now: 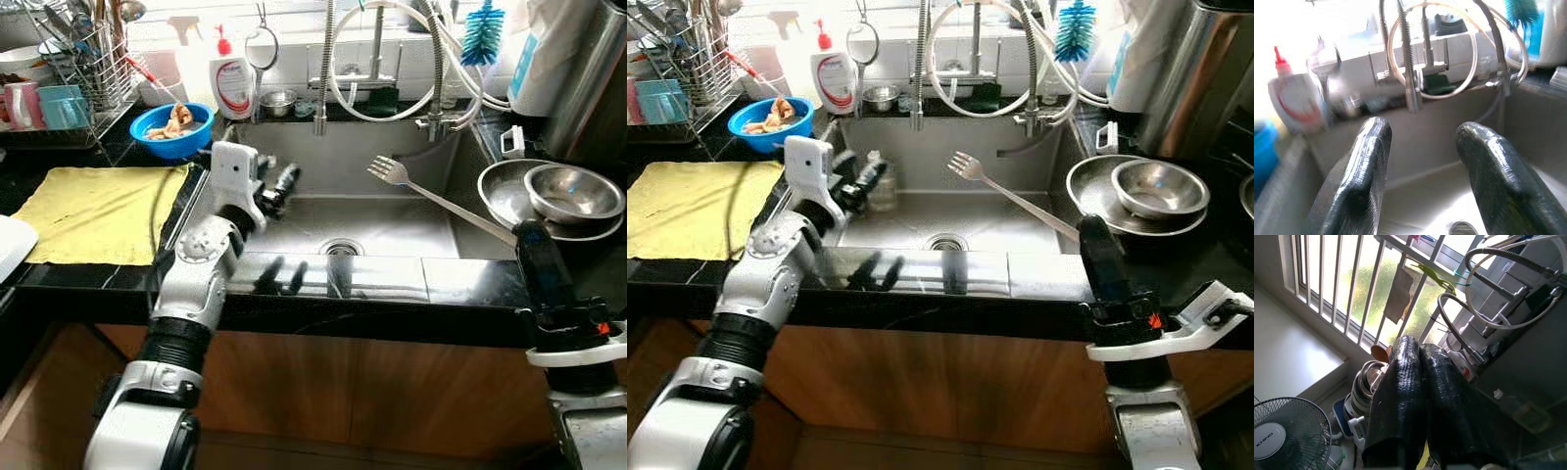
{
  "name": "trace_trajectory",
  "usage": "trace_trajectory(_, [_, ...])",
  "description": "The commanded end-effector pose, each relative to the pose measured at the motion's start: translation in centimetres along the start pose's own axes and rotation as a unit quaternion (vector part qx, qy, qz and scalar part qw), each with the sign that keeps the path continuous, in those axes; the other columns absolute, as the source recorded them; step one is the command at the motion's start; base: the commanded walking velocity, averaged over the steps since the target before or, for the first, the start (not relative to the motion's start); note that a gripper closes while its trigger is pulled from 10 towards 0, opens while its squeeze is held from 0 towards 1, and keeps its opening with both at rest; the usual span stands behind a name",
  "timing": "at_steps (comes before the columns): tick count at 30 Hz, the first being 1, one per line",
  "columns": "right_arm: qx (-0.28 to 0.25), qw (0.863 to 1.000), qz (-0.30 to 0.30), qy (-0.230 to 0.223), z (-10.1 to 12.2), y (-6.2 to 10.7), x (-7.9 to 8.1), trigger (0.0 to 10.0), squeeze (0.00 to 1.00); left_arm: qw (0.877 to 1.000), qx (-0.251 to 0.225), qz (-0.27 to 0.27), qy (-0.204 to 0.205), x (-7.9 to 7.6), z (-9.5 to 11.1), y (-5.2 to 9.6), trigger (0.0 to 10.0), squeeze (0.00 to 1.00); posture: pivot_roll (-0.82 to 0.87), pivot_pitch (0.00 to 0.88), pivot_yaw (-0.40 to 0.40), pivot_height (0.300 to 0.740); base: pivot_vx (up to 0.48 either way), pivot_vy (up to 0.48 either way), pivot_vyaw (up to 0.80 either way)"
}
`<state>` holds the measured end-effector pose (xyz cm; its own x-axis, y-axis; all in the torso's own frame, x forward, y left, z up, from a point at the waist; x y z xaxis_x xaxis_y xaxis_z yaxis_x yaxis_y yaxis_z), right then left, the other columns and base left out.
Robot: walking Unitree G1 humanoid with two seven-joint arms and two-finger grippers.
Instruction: Kitchen organization
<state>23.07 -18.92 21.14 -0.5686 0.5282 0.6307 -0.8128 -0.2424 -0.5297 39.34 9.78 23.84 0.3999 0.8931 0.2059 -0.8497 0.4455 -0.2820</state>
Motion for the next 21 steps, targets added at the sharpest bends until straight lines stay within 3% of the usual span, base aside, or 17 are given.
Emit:
trace_trajectory(1, [0.001, 1.000, 0.001, 0.007, 0.1, -0.2, 0.2, 10.0, 0.00, 0.996, -0.012, -0.028, -0.086, -0.9, 0.1, 0.1, 10.0, 0.00, -0.03, 0.000, 0.056, 0.740, 0.000, 0.000, 0.00])
trace_trajectory(3, [0.001, 1.000, 0.001, 0.007, 0.1, -0.2, 0.2, 10.0, 0.00, 0.992, -0.018, -0.033, -0.119, -1.1, 0.0, 0.1, 10.0, 0.00, -0.02, 0.000, 0.055, 0.740, 0.000, 0.000, 0.00])
trace_trajectory(4, [-0.001, 1.000, 0.001, 0.004, 0.1, -0.3, 0.2, 10.0, 0.00, 0.977, -0.035, -0.066, -0.199, -2.1, -0.1, 0.3, 10.0, 0.00, -0.02, 0.000, 0.054, 0.740, 0.000, 0.000, 0.00])
trace_trajectory(6, [-0.001, 1.000, -0.002, 0.000, 0.0, -0.4, 0.1, 10.0, 0.00, 0.955, -0.053, -0.110, -0.272, -3.3, -0.4, 0.7, 10.0, 0.00, -0.02, 0.000, 0.054, 0.740, 0.000, 0.000, 0.00])
trace_trajectory(8, [-0.002, 1.000, -0.008, -0.006, 0.0, -0.5, -0.2, 10.0, 0.00, 0.942, -0.068, -0.133, -0.301, -4.0, -0.6, 1.1, 10.0, 0.00, -0.02, 0.000, 0.056, 0.740, 0.000, 0.000, 0.00])
trace_trajectory(9, [-0.002, 1.000, -0.008, -0.006, 0.0, -0.5, -0.2, 10.0, 0.00, 0.942, -0.068, -0.133, -0.301, -4.0, -0.6, 1.1, 10.0, 0.00, -0.02, 0.000, 0.056, 0.740, 0.000, 0.000, 0.00])
trace_trajectory(10, [-0.005, 1.000, -0.009, -0.013, -0.1, -0.6, -0.2, 10.0, 0.00, 0.923, -0.085, -0.157, -0.342, -4.8, -0.8, 1.5, 10.0, 0.00, -0.02, 0.000, 0.055, 0.740, 0.000, 0.000, 0.00])
trace_trajectory(11, [-0.006, 1.000, -0.008, -0.015, -0.1, -0.7, -0.2, 10.0, 0.00, 0.913, -0.093, -0.167, -0.360, -5.2, -0.9, 1.6, 10.0, 0.00, -0.02, 0.000, 0.054, 0.740, 0.000, 0.000, 0.00])
trace_trajectory(15, [0.002, 1.000, -0.013, -0.026, -0.7, -0.9, -0.1, 10.0, 0.00, 0.889, -0.127, -0.173, -0.405, -6.4, -0.8, 1.7, 10.0, 0.00, -0.02, 0.000, 0.049, 0.740, 0.000, 0.000, 0.00])
trace_trajectory(21, [0.013, 0.998, -0.023, -0.051, -1.7, -0.9, -0.4, 10.0, 0.00, 0.876, -0.176, -0.158, -0.419, -7.6, 0.4, 1.5, 10.0, 0.00, -0.02, 0.000, 0.050, 0.740, 0.000, 0.000, 0.00])
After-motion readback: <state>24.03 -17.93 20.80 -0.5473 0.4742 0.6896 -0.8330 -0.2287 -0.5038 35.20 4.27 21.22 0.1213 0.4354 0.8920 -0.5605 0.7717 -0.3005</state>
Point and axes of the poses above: a point about 5 cm out from each wrist's last joint towards the gripper, its own y axis pointing back from the gripper into the wrist, its own z axis along the axis of the wrist's last joint, x = y × z, the point moved 3 cm from there along -y, pointing out of the wrist towards the gripper, and after that the axes turned 7 degrees about y, right-handed, at the moved point
